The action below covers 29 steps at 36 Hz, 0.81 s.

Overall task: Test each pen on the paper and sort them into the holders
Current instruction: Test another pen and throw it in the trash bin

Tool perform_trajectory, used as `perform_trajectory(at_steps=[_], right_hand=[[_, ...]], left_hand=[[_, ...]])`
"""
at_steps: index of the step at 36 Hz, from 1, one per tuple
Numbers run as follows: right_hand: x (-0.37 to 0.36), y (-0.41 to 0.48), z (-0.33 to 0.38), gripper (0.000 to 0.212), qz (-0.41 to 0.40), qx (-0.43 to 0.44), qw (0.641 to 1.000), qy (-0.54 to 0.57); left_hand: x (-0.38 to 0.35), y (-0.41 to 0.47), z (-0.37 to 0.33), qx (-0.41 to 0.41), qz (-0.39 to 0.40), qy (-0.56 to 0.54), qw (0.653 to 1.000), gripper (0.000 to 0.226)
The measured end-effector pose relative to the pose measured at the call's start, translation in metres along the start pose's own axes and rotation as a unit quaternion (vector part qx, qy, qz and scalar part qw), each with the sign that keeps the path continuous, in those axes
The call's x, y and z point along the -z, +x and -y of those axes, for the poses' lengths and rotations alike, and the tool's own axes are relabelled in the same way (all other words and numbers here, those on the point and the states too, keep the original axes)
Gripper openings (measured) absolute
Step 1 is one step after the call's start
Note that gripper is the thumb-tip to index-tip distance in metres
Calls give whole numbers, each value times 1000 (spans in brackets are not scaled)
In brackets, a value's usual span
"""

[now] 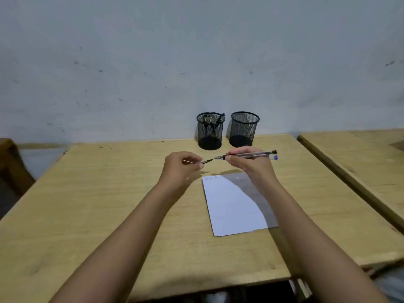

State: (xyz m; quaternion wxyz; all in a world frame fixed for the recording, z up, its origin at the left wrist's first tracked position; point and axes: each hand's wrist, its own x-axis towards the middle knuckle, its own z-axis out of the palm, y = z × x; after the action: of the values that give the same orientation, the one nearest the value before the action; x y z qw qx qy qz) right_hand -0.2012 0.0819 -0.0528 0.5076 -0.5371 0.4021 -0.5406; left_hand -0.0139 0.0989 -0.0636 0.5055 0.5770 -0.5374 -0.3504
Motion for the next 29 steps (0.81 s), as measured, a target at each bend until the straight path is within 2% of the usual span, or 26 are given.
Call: perform_trajectory(at_steps=[3, 11, 17, 23, 29], right_hand=[[4, -5, 6, 14, 5, 10, 1000, 2], [3, -20, 26, 15, 54, 37, 998, -25], [6, -29, 43, 17, 80, 71, 994, -27], [8, -34, 49, 18, 42, 103, 993, -33], [13, -13, 45, 17, 22, 99, 994, -36]], left_hand=[[-2, -9, -10, -19, 16, -31, 999, 16], [1, -25, -29, -92, 69, 4, 993, 17], [4, -42, -45, -104, 95, -43, 989, 18], [-2, -36, -60, -121, 98, -50, 987, 21], [-9, -8, -60, -134, 108, -40, 984, 21]])
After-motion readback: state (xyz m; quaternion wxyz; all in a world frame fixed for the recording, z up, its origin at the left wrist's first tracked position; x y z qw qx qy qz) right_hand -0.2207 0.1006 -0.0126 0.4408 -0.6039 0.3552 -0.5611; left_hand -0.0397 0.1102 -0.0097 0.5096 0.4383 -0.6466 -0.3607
